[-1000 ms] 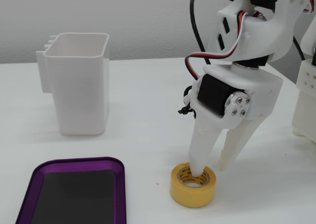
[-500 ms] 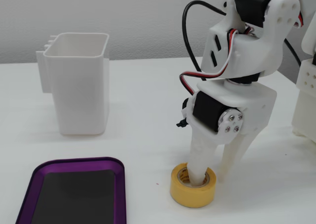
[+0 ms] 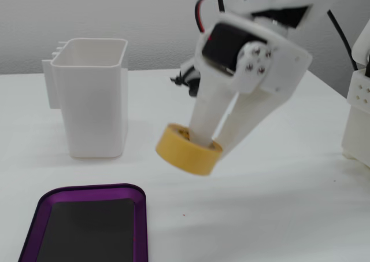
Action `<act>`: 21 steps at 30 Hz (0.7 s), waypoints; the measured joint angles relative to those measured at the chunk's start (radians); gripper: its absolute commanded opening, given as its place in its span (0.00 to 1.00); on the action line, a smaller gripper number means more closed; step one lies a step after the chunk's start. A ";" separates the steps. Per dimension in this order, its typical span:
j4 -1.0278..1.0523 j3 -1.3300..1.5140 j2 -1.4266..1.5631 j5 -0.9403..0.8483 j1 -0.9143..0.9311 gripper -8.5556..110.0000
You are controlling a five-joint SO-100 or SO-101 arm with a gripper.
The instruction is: Pick up the yellow tape and place it in the box.
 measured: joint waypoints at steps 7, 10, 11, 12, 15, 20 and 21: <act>-0.133 -0.100 -0.074 0.002 -0.003 0.07; -0.163 -0.163 -0.225 0.002 0.000 0.07; -0.164 -0.195 -0.279 0.002 0.000 0.07; -0.166 -0.230 -0.334 0.002 0.000 0.07; -0.170 -0.331 -0.489 0.002 -0.002 0.07; -0.170 -0.471 -0.678 0.017 0.000 0.07; -0.170 -0.483 -0.706 0.017 0.000 0.07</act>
